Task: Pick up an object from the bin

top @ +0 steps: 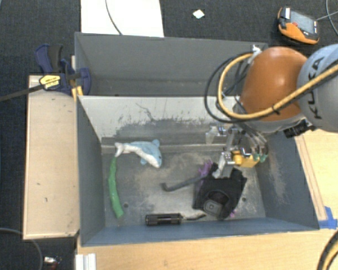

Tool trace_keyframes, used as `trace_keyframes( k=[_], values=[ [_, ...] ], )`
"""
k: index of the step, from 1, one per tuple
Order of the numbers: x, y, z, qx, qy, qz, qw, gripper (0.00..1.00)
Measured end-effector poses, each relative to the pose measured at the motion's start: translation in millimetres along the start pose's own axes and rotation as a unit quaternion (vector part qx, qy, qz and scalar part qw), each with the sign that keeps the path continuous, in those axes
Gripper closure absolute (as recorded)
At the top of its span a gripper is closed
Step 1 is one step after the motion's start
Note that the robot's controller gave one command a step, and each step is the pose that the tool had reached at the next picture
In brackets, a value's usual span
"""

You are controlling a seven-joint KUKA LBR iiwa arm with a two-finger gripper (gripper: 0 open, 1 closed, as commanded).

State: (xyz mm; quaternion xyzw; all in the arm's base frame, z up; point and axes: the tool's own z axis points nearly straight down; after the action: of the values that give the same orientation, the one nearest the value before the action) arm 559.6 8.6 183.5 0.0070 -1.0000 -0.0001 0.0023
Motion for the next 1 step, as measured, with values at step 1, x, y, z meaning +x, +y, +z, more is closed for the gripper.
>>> trace_keyframes(
  k=[1],
  values=[
    [-1.7,0.0,-4.3,0.0,-0.0041,0.0,1.0,0.0]
  ],
)
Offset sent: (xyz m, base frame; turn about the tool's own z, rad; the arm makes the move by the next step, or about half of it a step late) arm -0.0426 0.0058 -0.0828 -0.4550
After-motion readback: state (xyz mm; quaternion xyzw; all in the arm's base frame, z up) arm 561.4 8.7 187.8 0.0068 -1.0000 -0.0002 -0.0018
